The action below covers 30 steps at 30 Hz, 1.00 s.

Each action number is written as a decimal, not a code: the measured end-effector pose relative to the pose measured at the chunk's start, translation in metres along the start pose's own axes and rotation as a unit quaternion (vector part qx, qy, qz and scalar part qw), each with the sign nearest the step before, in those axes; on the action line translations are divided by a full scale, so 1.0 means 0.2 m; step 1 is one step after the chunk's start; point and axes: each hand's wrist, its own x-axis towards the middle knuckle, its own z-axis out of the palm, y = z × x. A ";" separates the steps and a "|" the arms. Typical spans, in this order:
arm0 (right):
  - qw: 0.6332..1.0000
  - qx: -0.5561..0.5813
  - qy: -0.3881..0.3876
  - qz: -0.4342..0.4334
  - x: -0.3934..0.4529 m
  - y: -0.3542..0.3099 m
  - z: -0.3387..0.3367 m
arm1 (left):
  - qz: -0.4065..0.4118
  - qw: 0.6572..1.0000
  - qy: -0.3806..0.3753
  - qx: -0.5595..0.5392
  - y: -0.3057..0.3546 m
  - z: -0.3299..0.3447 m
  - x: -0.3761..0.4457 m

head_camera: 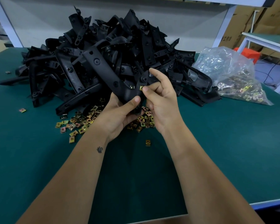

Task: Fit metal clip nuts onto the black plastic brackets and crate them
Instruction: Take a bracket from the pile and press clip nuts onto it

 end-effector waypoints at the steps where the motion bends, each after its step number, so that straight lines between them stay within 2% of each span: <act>1: 1.000 -0.005 -0.001 -0.003 0.00 0.00 0.00 | 0.000 1.000 0.000 0.001 0.00 0.00 0.00; 10: 0.999 -0.014 0.023 0.039 0.01 -0.01 0.01 | 0.020 0.997 0.028 -0.064 0.02 0.01 0.00; 12: 0.997 -0.042 0.050 0.049 0.02 -0.01 -0.01 | 0.026 0.993 0.053 -0.099 0.03 0.00 0.00; 14: 0.988 -0.123 0.079 0.051 0.02 -0.01 -0.03 | 0.034 0.989 0.081 -0.122 0.05 -0.02 0.01; 17: 0.941 -0.323 0.087 0.044 0.03 0.02 -0.05 | 0.050 0.985 0.099 -0.130 0.06 -0.05 0.01; 20: 0.876 -0.480 0.033 0.036 0.01 0.04 -0.03 | 0.051 0.984 0.111 -0.134 0.06 -0.05 0.00; 24: 0.784 -0.617 -0.057 0.022 0.01 0.08 -0.03 | 0.045 0.983 0.109 -0.143 0.07 -0.04 0.00; 26: 0.771 -0.633 -0.071 0.027 0.01 0.09 -0.04 | 0.040 0.984 0.105 -0.140 0.07 -0.04 -0.01; 30: 0.784 -0.617 -0.059 0.021 0.01 0.09 -0.03 | 0.024 0.984 0.101 -0.147 0.07 -0.04 -0.01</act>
